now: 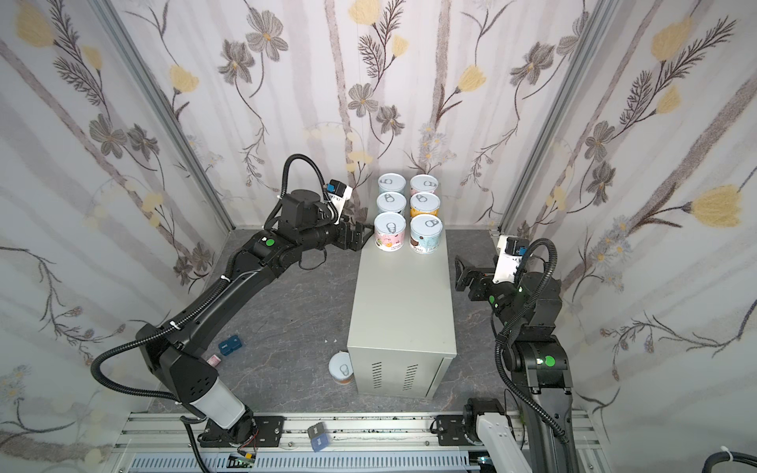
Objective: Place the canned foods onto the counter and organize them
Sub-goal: 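Open the left gripper and pull it back from the pink can, then lower the left gripper to the orange floor can beside the cabinet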
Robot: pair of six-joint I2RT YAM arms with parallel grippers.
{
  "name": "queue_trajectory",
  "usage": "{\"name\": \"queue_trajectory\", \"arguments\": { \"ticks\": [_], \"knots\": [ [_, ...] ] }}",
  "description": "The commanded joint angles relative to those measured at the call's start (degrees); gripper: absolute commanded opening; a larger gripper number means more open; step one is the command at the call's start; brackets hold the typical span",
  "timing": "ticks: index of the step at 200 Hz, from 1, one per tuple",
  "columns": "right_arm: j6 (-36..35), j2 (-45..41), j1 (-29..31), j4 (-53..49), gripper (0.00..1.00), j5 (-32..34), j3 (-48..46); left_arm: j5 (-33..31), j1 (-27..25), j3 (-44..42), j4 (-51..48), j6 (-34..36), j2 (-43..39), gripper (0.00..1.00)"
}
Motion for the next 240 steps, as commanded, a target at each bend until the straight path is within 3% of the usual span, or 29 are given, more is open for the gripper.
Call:
{"name": "queue_trajectory", "arguments": {
  "ticks": [1,89,153,201,240],
  "knots": [
    [-0.77,0.15,0.03,-0.26,1.0,0.38,-0.06,0.98,-0.11,0.46,1.08,-0.48,0.01,1.0],
    [-0.96,-0.12,0.04,-0.36,1.0,0.46,-0.16,1.25,-0.72,0.55,0.71,-0.66,-0.3,1.0],
    [-1.05,-0.12,0.09,-0.4,1.0,0.51,-0.15,-2.22,-0.86,0.25,-0.16,-0.23,-1.41,1.0],
    [-1.4,-0.03,0.0,-0.69,1.0,0.55,0.17,-6.4,-0.12,-3.7,-2.36,-0.74,-7.06,1.0],
    [-1.73,0.58,0.04,-1.26,1.0,0.73,1.32,-8.99,-0.16,-12.81,-5.72,-2.46,-15.25,1.0]
  ]
}}
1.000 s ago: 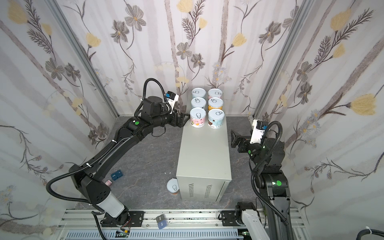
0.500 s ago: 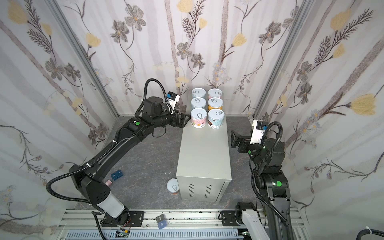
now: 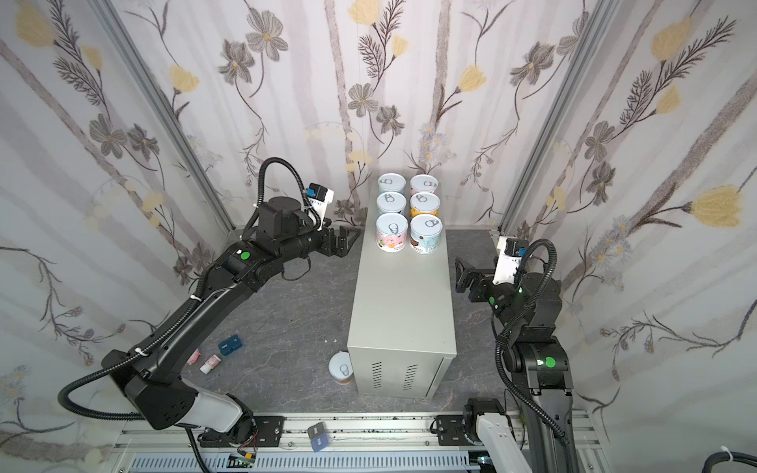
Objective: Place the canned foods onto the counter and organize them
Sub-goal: 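Lower the left gripper to the orange floor can beside the cabinet, then grasp the orange can with the left gripper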
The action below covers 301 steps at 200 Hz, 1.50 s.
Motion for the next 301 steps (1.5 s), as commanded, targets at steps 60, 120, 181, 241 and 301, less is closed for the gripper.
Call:
{"name": "queue_trajectory", "arguments": {
  "ticks": [60,120,181,241,301],
  "knots": [
    [-1.89,1.0,-0.05,-1.17,1.0,1.51,2.89,-10.22,-4.18,-29.32,-8.08,-11.52,-19.27,1.0],
    [-1.93,0.53,-0.04,-7.75,1.0,0.3,6.55,-18.91,-19.08,-46.92,-10.05,-28.53,-25.75,1.0],
    [-2.52,-1.97,0.1,-9.31,1.0,-0.39,5.06,-24.17,-31.34,-53.94,-3.21,-37.7,-21.48,1.0],
    [-3.15,-2.78,0.1,-9.26,1.0,-0.28,4.28,-24.85,-36.32,-54.75,1.96,-39.34,-12.76,1.0],
    [-2.86,-2.5,0.04,-8.47,1.0,-0.5,3.72,-23.93,-36.54,-54.45,4.31,-39.1,-6.44,1.0]
  ]
}}
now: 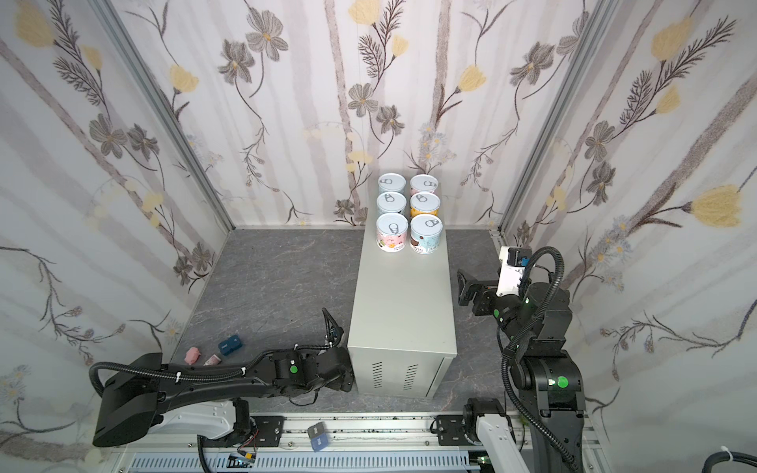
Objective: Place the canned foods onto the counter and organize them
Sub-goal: 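Grasp the orange can with the left gripper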
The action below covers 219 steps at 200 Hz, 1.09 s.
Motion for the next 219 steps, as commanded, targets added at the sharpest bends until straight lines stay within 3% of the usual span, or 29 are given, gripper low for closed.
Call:
{"name": "queue_trajectory", "arguments": {
  "ticks": [1,30,112,182,219],
  "knots": [
    [-0.63,0.44,0.04,1.92,1.0,-0.89,-0.22,-0.73,-0.16,0.06,3.25,-0.79,1.99,1.0],
    [-0.37,0.33,0.04,2.25,1.0,-0.91,-0.53,-4.2,-0.17,-0.17,3.59,-1.06,3.1,1.0],
    [-0.21,-0.22,0.04,2.7,1.0,-0.96,-1.33,-8.78,-0.15,0.43,4.56,1.94,1.71,0.79],
    [0.22,-0.39,0.05,3.63,1.0,-1.48,-1.89,-12.07,3.37,2.56,-9.07,3.27,-11.82,0.64],
    [0.06,-0.46,0.06,3.46,1.0,-1.23,-1.63,-10.66,8.05,11.59,-19.82,11.1,-20.42,0.56]
  ]
}}
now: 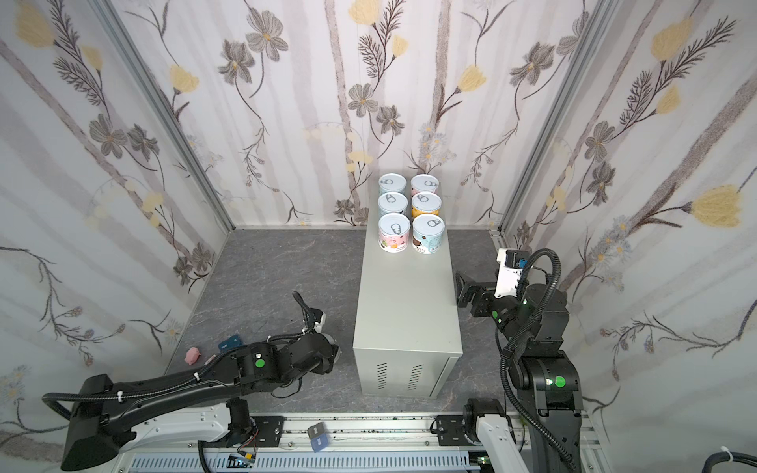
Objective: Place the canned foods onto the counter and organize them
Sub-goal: 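Grasp the orange can with the left gripper, then lift the orange can onto the cabinet top with the left gripper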
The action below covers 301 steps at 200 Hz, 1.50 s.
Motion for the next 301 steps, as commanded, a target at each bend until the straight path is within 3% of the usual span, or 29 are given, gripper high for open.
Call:
{"name": "queue_trajectory", "arguments": {
  "ticks": [1,59,96,135,240,272,301],
  "knots": [
    [-0.18,0.12,0.05,2.66,1.0,-0.33,0.12,-1.46,2.53,5.6,-7.1,6.41,-4.01,0.56],
    [-0.45,-0.33,0.03,2.7,1.0,0.15,-0.33,11.15,6.36,33.05,-23.19,21.83,-1.17,0.53],
    [-0.37,-0.9,0.08,3.73,1.0,-0.58,-0.99,20.17,6.19,52.41,-29.09,27.05,6.03,0.52],
    [-0.19,-1.87,0.07,4.49,1.0,-0.83,-2.2,27.45,5.19,65.73,-30.38,31.04,13.29,0.51],
    [0.94,-4.59,0.07,6.0,1.0,-2.39,-4.89,30.79,0.98,89.0,-32.14,37.44,38.41,0.5],
    [1.55,-6.35,0.03,6.42,1.0,-1.92,-6.19,32.65,0.64,100.63,-34.65,38.64,48.8,0.51],
    [2.53,-5.71,-0.05,3.5,1.0,3.59,-4.91,33.63,0.47,113.68,-37.68,39.59,58.41,0.54]
  ]
}}
